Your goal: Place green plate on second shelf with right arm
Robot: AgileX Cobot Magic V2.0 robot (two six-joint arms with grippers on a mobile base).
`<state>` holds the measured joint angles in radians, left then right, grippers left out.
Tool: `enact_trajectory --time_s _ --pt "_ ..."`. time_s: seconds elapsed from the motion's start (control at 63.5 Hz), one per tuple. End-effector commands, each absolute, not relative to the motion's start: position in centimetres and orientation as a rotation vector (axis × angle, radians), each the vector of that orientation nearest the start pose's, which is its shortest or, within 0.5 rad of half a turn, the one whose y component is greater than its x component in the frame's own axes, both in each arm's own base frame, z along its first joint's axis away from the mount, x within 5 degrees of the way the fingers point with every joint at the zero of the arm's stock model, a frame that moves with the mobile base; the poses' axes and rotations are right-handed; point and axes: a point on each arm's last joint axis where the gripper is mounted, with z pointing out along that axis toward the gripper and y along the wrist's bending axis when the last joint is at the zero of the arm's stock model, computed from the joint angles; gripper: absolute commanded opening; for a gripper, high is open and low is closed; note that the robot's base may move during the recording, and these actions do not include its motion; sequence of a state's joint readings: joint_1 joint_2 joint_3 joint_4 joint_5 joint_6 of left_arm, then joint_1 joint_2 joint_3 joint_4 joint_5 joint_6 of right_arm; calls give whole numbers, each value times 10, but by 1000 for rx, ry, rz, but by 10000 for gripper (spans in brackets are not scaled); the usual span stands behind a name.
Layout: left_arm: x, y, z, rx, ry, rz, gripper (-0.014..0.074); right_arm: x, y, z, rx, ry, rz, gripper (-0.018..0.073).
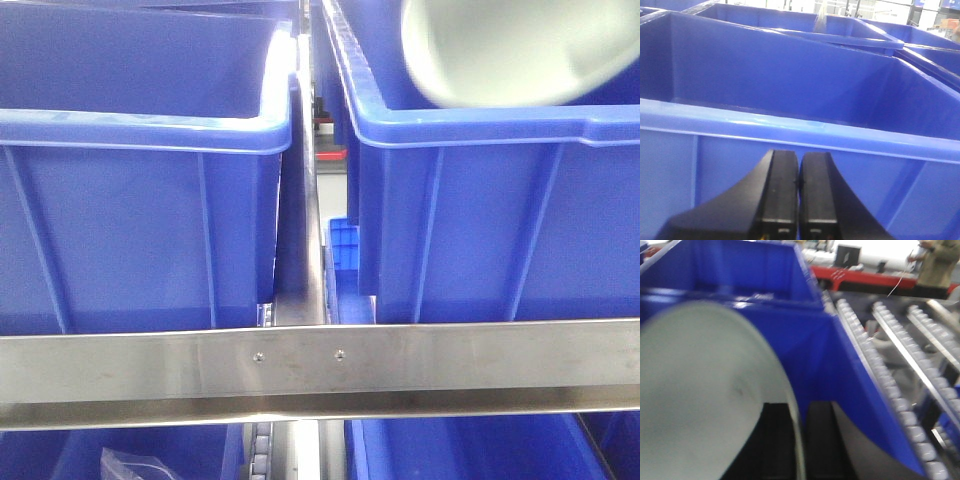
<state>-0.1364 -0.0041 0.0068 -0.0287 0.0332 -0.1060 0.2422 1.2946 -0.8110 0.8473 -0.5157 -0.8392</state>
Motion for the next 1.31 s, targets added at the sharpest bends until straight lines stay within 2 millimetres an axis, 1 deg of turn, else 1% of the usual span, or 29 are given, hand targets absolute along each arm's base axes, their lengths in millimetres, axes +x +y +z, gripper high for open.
enact_trajectory --time_s 0.0,0.11,0.252,0.33,0.393,0.441,0.472,0.488,0.519,0.535,0.567,0.582,0.614,0.692,0.771,0.85,1.023,1.196,1.275,1.29 --pt "56 -8 203 -6 1459 -232 130 281 32 351 53 1514 -177 305" --pt "56 -8 203 -6 1459 -232 130 279 36 351 19 1550 -133 369" --pt "56 -8 203 -6 1459 -232 130 267 42 358 -41 1591 -44 372" --pt "56 -8 203 -6 1459 -232 130 254 43 368 -65 1581 -2 368" --pt "56 -8 203 -6 1459 -232 130 243 42 377 -80 1563 27 323" --pt "56 -8 203 -6 1459 -232 130 232 41 386 -86 1536 47 240" --pt "56 -8 203 -6 1459 -232 130 223 41 392 -93 1517 63 160" --pt "56 -8 203 -6 1459 -232 130 218 40 396 -99 1507 73 104" --pt "56 -8 203 -6 1459 -232 130 211 40 400 -106 1494 85 32" --pt "56 -8 203 -6 1459 -232 130 207 40 402 -112 1491 97 32" --pt "56 -8 203 -6 1459 -232 130 199 40 406 -123 1481 121 68" --pt "56 -8 203 -6 1459 -232 130 195 40 408 -130 1478 130 71" --pt "56 -8 203 -6 1459 -232 130 186 41 412 -151 1470 153 61" --pt "56 -8 203 -6 1459 -232 130 171 45 413 -225 1494 215 49" --pt "56 -8 203 -6 1459 -232 130 160 51 411 -303 1532 273 49" --pt "56 -8 203 -6 1459 -232 130 154 55 409 -358 1565 312 49" --pt "56 -8 203 -6 1459 -232 130 153 60 402 -424 1622 358 49" --pt "56 -8 203 -6 1459 -232 130 155 57 405 -388 1594 330 49" --pt "56 -8 203 -6 1459 -232 130 151 54 405 -368 1580 315 49" --pt "56 -8 203 -6 1459 -232 130 147 52 406 -360 1572 313 49"
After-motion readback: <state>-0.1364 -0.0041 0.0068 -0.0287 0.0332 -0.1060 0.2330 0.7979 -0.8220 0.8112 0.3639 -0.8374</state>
